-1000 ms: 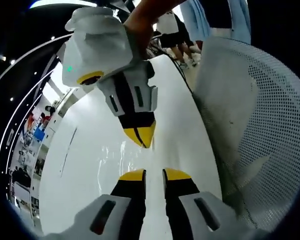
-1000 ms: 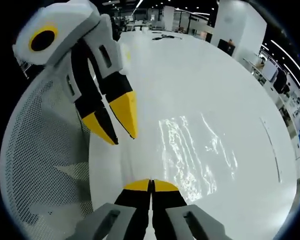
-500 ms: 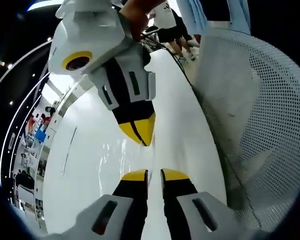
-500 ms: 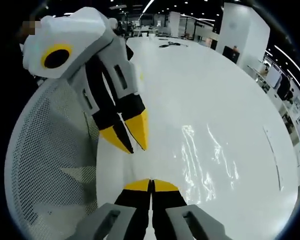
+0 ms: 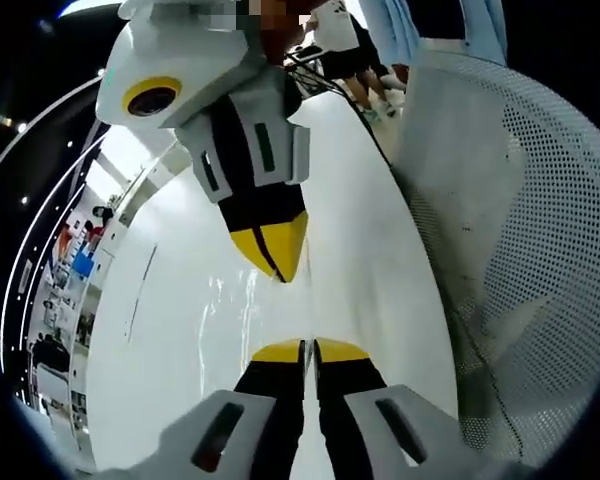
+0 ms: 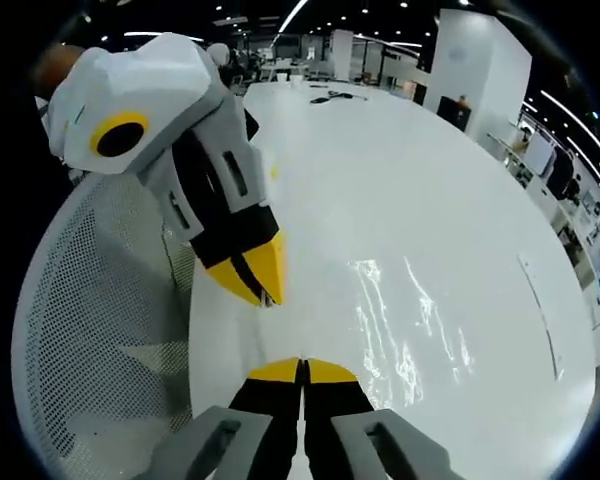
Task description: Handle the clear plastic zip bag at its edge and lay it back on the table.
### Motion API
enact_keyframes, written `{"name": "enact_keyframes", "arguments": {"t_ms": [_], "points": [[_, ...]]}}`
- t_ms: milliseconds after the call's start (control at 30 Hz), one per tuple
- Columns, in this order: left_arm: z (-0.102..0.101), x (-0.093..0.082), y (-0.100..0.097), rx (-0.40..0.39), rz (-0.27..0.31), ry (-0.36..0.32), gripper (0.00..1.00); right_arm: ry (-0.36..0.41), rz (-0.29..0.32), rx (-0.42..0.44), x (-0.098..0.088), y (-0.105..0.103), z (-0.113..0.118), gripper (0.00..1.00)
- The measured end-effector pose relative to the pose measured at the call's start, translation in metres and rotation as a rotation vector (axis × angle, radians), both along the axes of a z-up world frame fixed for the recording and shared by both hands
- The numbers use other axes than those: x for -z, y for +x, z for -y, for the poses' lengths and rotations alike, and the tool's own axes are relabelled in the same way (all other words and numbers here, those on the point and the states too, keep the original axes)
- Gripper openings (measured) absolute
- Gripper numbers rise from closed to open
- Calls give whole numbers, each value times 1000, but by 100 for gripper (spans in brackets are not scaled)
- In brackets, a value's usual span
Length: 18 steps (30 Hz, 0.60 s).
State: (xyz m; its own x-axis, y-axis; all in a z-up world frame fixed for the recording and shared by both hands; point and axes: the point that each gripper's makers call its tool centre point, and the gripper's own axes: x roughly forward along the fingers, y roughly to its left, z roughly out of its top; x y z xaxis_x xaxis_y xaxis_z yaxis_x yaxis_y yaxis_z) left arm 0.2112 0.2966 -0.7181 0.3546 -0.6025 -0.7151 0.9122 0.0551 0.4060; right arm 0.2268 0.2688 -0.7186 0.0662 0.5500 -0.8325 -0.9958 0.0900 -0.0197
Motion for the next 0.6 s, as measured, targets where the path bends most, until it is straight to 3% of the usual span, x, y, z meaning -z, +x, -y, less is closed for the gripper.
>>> {"name": "enact_keyframes", "arguments": {"t_ms": [600], "points": [[1,1,-2,-53,-62,-20,0,14,29,53,-11,8,-3,0]]}}
